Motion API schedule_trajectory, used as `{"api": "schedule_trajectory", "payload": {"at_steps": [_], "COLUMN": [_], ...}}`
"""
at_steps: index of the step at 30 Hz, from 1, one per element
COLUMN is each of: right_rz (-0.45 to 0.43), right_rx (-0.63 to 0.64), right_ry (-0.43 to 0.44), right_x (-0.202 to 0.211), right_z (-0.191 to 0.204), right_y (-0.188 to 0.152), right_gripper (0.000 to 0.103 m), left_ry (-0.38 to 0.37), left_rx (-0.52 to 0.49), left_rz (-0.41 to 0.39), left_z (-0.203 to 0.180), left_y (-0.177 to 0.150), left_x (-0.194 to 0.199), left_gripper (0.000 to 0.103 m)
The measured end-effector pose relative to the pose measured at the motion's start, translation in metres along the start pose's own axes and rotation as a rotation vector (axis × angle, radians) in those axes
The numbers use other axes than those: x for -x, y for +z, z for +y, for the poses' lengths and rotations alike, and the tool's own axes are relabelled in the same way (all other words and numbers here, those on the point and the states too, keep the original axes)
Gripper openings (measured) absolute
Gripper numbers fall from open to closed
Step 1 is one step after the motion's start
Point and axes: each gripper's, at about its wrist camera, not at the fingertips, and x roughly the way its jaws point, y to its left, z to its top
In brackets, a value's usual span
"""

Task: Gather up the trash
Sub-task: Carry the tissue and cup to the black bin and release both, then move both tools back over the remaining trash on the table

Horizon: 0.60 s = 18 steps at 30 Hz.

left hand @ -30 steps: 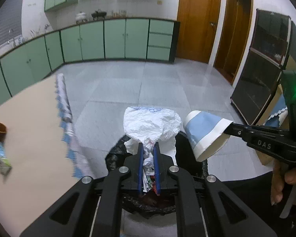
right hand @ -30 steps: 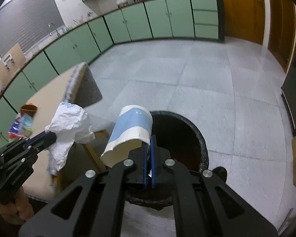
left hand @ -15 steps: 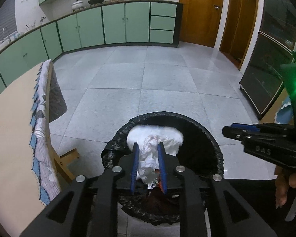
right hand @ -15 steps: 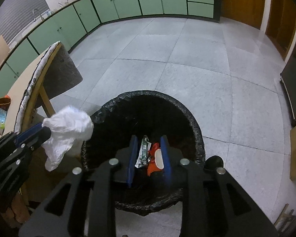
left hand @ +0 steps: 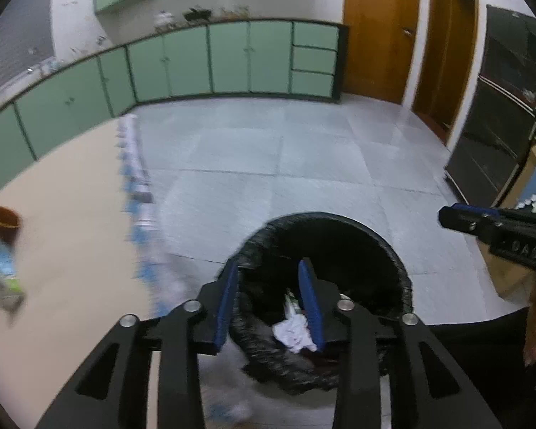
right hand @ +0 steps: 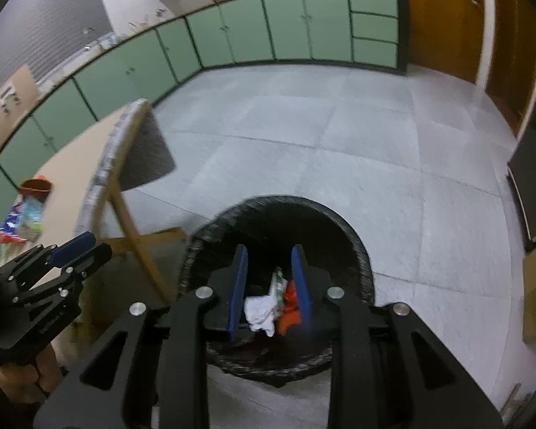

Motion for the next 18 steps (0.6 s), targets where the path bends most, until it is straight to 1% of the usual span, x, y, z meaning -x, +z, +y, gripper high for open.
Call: {"api": "schedule_trajectory", "payload": {"at_steps": [2,3,4,6,8,10,11,13,16,18], "right_rz": [-0.027,-0.037,-0.045,-0.055,-0.063,-0.075,-0.080,-0.083,-0.083,-0.083], "right_rx": [0.040,0.061,0.080,0.132,0.172,0.231,0.259,0.305,0.380,0.410], "right_ry": [0.030,0.050,0.070,0.120,0.162,0.219,0.249,0.290,0.355,0.390], "right_x": [0.011,0.016,0.018,0.023,0.025,0.026,0.026,0.023,0.016,0.011], "right_z": [0.020,0.031,0.041,0.068,0.092,0.126,0.144,0.172,0.219,0.245], "right_y": [0.003,0.004,0.004,0.007,0.009,0.010,0.011,0.012,0.011,0.009], "right_gripper": [0.033,0.036,0.036,0.036,0.038,0.041,0.045,0.045,0.046,0.050], "left_ry": [0.042,0.072,0.102,0.160,0.231,0.303,0.328,0.399,0.474,0.512], "left_rx": [0.018,0.039,0.068,0.118,0.162,0.234,0.253,0.290,0.323,0.340], "left_rz": [-0.031,-0.052,-0.072,-0.104,-0.133,-0.163,-0.172,-0.191,-0.221,-0.244], "left_z": [0.016,0.028,0.043,0.070,0.095,0.130,0.140,0.167,0.196,0.211], "left_y": [-0.005,-0.009,-0.013,-0.021,-0.031,-0.045,-0.050,-0.062,-0.075,-0.080], "left_x": [0.022,0.036,0.050,0.076,0.099,0.128,0.137,0.158,0.177,0.184], "left_gripper": [0.043,0.045,0.049,0.049,0.053,0.054,0.054,0.054,0.055,0.055]}}
